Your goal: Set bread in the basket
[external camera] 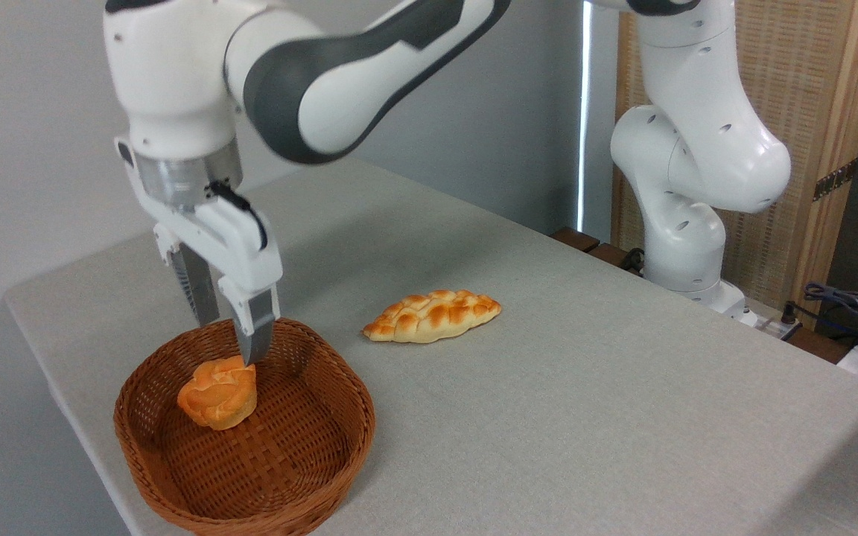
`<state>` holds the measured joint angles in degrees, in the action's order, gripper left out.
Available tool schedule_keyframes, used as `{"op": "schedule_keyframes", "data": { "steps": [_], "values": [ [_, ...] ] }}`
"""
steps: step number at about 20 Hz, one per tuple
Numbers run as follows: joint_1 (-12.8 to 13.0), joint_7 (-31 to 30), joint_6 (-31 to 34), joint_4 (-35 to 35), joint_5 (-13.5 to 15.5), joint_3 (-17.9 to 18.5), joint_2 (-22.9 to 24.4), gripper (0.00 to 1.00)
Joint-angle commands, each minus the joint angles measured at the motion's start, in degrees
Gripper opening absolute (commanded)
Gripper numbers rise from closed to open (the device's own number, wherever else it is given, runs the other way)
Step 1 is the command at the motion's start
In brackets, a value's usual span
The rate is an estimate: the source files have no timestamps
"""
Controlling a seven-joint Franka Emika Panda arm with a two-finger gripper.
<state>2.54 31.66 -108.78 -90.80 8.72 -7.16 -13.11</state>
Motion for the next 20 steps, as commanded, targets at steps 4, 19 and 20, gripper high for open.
{"op": "schedule_keyframes", "data": {
  "steps": [4, 19, 20],
  "values": [
    [0.27, 11.39, 6.65, -0.69, 0.60, 8.72, 9.23, 1.00],
    [1.68, 15.71, 10.61, -4.30, -3.27, 15.15, 14.08, 1.00],
    [1.68, 15.71, 11.31, -4.30, -3.97, 15.15, 14.25, 1.00]
  ]
}}
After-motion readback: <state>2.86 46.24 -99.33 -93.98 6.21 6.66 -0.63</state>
